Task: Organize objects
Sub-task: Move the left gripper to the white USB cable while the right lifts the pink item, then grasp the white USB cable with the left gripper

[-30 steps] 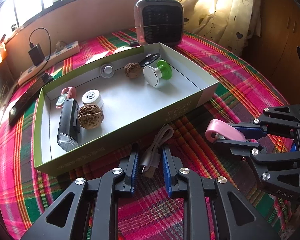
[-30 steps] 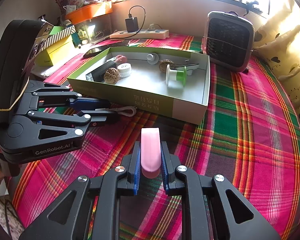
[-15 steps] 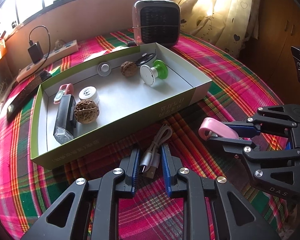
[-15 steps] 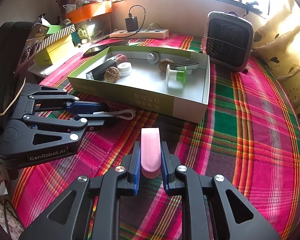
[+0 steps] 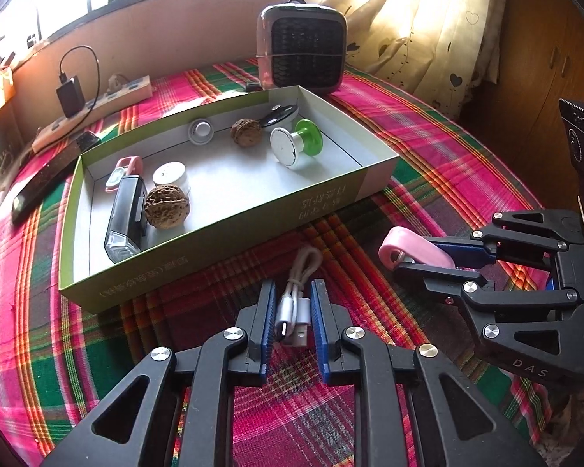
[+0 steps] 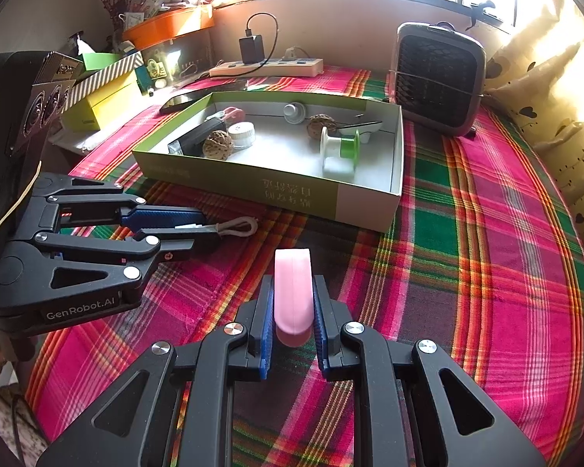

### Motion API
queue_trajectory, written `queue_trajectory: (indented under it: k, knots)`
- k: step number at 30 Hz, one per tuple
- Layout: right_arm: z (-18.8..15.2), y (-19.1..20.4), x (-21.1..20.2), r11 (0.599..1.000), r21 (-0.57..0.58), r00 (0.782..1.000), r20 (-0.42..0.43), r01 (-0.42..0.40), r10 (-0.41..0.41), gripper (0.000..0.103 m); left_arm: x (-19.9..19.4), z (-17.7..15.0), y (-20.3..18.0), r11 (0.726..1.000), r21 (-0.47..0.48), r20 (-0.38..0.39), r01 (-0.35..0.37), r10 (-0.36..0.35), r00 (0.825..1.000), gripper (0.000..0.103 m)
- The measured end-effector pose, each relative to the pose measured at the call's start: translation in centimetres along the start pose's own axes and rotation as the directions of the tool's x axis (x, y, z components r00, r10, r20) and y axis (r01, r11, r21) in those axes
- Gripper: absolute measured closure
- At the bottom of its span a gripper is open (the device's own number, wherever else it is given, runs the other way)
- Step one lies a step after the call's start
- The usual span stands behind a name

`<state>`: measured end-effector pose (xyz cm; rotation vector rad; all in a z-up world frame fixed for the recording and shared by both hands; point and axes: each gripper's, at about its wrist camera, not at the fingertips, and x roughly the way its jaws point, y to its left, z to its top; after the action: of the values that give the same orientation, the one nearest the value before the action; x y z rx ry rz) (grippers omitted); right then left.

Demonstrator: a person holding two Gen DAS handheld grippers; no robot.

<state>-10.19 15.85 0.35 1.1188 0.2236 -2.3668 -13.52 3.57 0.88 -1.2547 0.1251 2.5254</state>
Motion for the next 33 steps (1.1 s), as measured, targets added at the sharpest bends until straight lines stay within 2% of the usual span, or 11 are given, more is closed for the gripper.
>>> queue_trajectory:
  k: [19,33]
  knots:
    - [-0.2,0.9,-0.6,1.0,0.01,1.0,0.014,0.001,-0.001,0.084,-1.1,-0.7,0.7,0.999,-0.039,0.019,0.009,-0.009,1.0,0.088]
    - [2.0,1.4,-1.6,1.0,0.008,0.998,0.066,0.004,-0.005,0.084,-3.0,0.4,2.0,0.997,-0.078,0.077,-0.007,0.013,0.997,0.088]
